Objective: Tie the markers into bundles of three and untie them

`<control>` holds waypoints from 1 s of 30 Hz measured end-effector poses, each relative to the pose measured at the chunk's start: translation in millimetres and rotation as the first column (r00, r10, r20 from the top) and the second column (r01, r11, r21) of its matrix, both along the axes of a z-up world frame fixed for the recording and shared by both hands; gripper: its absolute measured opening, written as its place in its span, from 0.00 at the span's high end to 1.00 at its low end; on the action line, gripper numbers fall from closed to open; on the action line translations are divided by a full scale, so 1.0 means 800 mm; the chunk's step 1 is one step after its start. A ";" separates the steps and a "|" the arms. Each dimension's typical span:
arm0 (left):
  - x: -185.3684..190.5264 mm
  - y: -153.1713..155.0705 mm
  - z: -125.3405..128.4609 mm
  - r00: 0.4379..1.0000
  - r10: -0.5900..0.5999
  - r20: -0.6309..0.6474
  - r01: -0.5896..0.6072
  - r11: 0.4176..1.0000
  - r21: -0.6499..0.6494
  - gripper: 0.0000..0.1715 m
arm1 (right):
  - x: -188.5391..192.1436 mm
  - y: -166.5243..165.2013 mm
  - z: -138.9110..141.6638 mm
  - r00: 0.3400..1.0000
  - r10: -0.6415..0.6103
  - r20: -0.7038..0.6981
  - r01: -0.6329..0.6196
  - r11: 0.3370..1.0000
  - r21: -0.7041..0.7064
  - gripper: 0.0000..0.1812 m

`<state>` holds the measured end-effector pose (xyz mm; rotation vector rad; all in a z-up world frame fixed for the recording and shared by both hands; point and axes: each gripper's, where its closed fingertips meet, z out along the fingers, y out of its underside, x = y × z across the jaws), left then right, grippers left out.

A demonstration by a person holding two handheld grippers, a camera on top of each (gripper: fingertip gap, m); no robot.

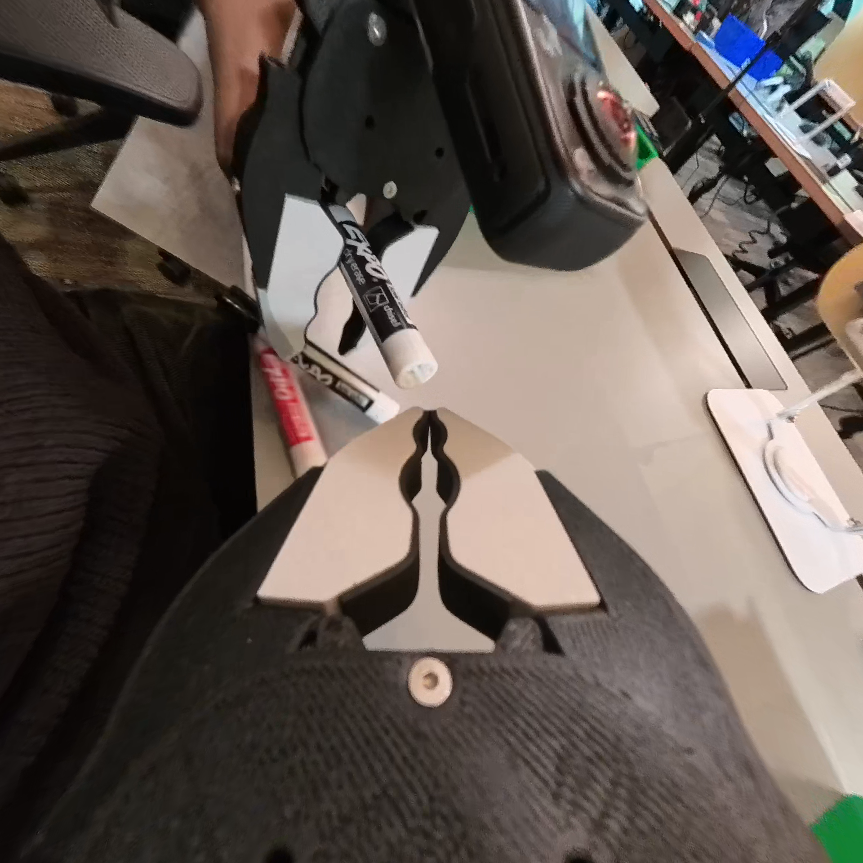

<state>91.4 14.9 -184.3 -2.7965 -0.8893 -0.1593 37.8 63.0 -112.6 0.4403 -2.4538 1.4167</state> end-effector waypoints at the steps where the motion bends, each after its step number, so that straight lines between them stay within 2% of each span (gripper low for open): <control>1: -0.001 -0.003 -0.004 1.000 0.011 0.005 -0.011 1.000 -0.010 0.81 | -0.005 0.000 -0.004 1.000 -0.016 -0.003 0.016 1.000 0.010 1.00; 5: -0.003 -0.012 -0.025 0.998 0.052 0.031 -0.051 0.998 -0.032 0.81 | -0.001 0.004 -0.019 0.999 -0.002 0.051 -0.001 0.999 0.054 0.98; 8: -0.008 -0.016 -0.030 0.997 0.077 0.016 -0.076 0.996 -0.034 0.81 | 0.051 -0.005 -0.031 0.980 0.148 0.130 -0.156 0.986 0.055 0.97; 11: -0.013 -0.020 -0.031 0.994 0.108 0.017 -0.107 0.994 -0.028 0.81 | 0.077 -0.020 -0.065 0.981 0.189 0.044 -0.193 0.972 0.132 0.97; 14: -0.017 -0.021 -0.031 0.992 0.128 0.015 -0.128 0.992 -0.010 0.81 | 0.105 -0.023 -0.101 0.958 0.281 0.054 -0.286 0.931 0.226 0.92; 16: -0.019 -0.022 -0.031 0.992 0.130 0.003 -0.130 0.992 -0.003 0.81 | 0.104 -0.019 -0.117 0.955 0.296 0.018 -0.289 0.914 0.284 0.91; 18: -0.021 -0.021 -0.031 0.992 0.129 -0.012 -0.129 0.992 0.005 0.81 | 0.086 -0.017 -0.112 0.966 0.257 -0.015 -0.243 0.931 0.274 0.92; 24: -0.020 -0.022 -0.030 0.990 0.136 -0.029 -0.135 0.990 0.040 0.81 | 0.020 -0.002 -0.066 0.991 0.057 0.125 -0.075 0.987 0.145 0.92; 27: -0.021 -0.022 -0.030 0.988 0.151 -0.025 -0.149 0.987 0.066 0.81 | 0.009 -0.001 -0.055 0.987 0.021 0.158 -0.039 0.993 0.112 0.92; 30: -0.020 -0.023 -0.030 0.985 0.169 -0.028 -0.166 0.982 0.087 0.81 | 0.010 -0.003 -0.055 0.991 0.016 0.134 -0.032 0.992 0.118 0.92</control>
